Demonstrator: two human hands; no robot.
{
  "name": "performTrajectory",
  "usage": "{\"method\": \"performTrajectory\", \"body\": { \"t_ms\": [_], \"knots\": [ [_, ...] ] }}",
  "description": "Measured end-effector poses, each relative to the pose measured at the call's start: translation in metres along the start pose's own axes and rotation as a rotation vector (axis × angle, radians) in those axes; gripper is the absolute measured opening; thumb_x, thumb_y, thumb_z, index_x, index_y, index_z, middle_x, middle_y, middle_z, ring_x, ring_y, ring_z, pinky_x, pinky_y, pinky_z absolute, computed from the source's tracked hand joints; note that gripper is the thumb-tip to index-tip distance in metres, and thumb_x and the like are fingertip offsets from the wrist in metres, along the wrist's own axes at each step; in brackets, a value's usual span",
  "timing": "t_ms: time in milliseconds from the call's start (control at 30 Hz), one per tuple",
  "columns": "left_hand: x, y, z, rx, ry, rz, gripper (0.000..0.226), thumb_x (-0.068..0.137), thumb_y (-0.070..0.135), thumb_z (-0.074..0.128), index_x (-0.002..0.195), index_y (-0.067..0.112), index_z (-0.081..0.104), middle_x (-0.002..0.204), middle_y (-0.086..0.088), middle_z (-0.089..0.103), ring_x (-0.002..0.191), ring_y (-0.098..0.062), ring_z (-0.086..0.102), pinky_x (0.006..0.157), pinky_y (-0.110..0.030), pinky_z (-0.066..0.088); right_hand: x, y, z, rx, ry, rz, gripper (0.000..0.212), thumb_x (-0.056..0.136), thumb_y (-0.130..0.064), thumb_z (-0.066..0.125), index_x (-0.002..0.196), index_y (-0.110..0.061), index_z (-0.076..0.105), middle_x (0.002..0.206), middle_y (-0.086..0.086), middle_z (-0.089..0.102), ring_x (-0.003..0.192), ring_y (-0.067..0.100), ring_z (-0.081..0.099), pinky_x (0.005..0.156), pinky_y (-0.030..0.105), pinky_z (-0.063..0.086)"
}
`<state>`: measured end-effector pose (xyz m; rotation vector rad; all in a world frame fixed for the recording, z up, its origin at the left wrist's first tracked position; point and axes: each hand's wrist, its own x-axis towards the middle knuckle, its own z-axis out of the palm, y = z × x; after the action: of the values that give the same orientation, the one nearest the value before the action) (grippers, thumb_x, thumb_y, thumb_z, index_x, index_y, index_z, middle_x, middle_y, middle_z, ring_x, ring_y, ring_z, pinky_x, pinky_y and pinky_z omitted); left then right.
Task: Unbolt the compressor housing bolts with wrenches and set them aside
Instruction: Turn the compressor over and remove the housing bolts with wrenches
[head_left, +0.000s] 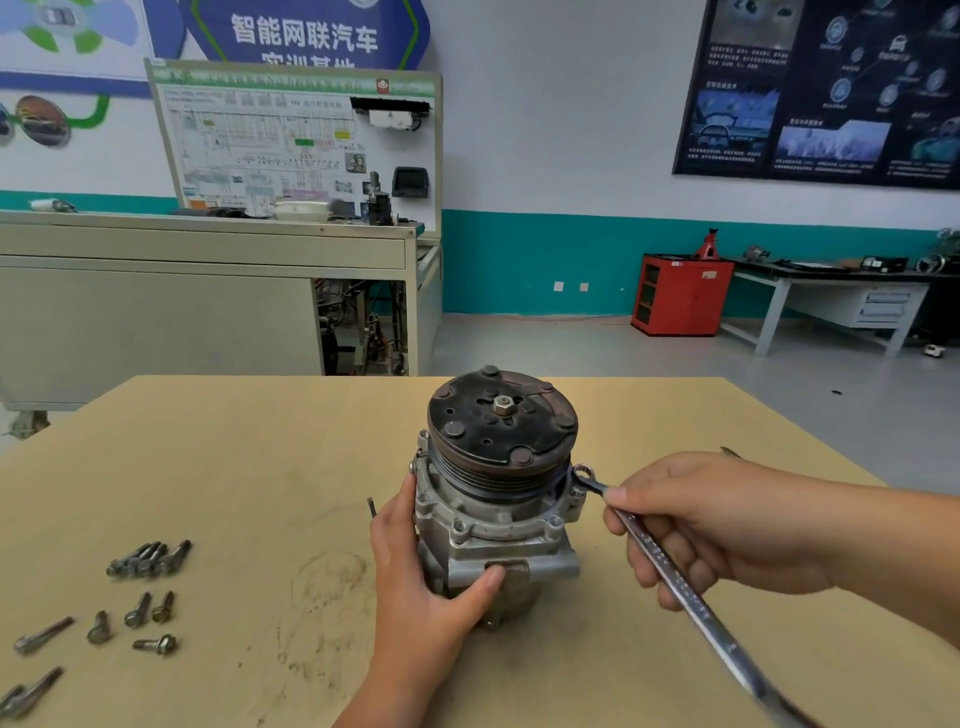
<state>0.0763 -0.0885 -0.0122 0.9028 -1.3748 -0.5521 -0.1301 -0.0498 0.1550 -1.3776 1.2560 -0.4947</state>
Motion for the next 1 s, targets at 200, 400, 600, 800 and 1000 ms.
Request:
{"method": "performTrajectory", "body": {
  "t_ms": [200,400,600,800,1000],
  "knots": [
    [-0.001,0.000,0.000,-0.005,0.000,-0.030,0.093,0.057,0.055,0.072,0.138,0.047,0.028,0.133,0.014,0.034,0.129,-0.003,0.040,0.108,-0.023,0.037,0.001,-0.003,-0.006,-0.070,-0.068,0.088,0.030,0.098,-0.030,0.044,0.079,-0.009,0.054,0.052,0.008,0.060,0.040,0.017,0.057,0.042,0.021,0.048],
    [0.000,0.003,-0.001,0.022,-0.005,-0.047,0.094,0.056,0.056,0.071,0.139,0.047,0.026,0.135,0.009,0.035,0.131,-0.008,0.040,0.111,-0.040,0.036,0.014,-0.042,-0.049,-1.009,-0.012,0.072,0.039,0.078,-0.060,0.049,0.075,-0.022,0.059,0.060,-0.009,0.054,0.057,0.010,0.049,0.062,0.024,0.043],
    [-0.001,0.004,-0.001,0.032,-0.006,-0.046,0.094,0.055,0.055,0.071,0.137,0.049,0.026,0.133,0.013,0.035,0.129,-0.006,0.041,0.109,-0.039,0.037,0.023,-0.051,-0.070,-1.249,0.127,-0.126,0.021,0.086,-0.054,0.050,0.086,-0.037,0.063,0.081,-0.013,0.061,0.076,0.003,0.056,0.069,0.023,0.044],
    [0.000,0.002,-0.001,0.022,-0.009,-0.024,0.093,0.056,0.055,0.072,0.136,0.059,0.025,0.131,0.021,0.035,0.130,-0.010,0.041,0.109,-0.046,0.037,-0.003,-0.002,-0.044,-0.285,-0.046,0.037,0.021,0.096,-0.028,0.047,0.098,-0.007,0.048,0.077,0.006,0.073,0.077,0.027,0.072,0.056,0.025,0.055],
    [0.000,0.002,0.000,0.035,0.005,-0.002,0.092,0.057,0.056,0.072,0.136,0.062,0.024,0.129,0.022,0.036,0.129,-0.008,0.041,0.109,-0.045,0.038,-0.005,0.003,0.003,0.130,-0.092,-0.003,0.018,0.095,-0.024,0.046,0.090,-0.007,0.050,0.063,0.012,0.068,0.055,0.023,0.069,0.045,0.022,0.051]
  ]
}}
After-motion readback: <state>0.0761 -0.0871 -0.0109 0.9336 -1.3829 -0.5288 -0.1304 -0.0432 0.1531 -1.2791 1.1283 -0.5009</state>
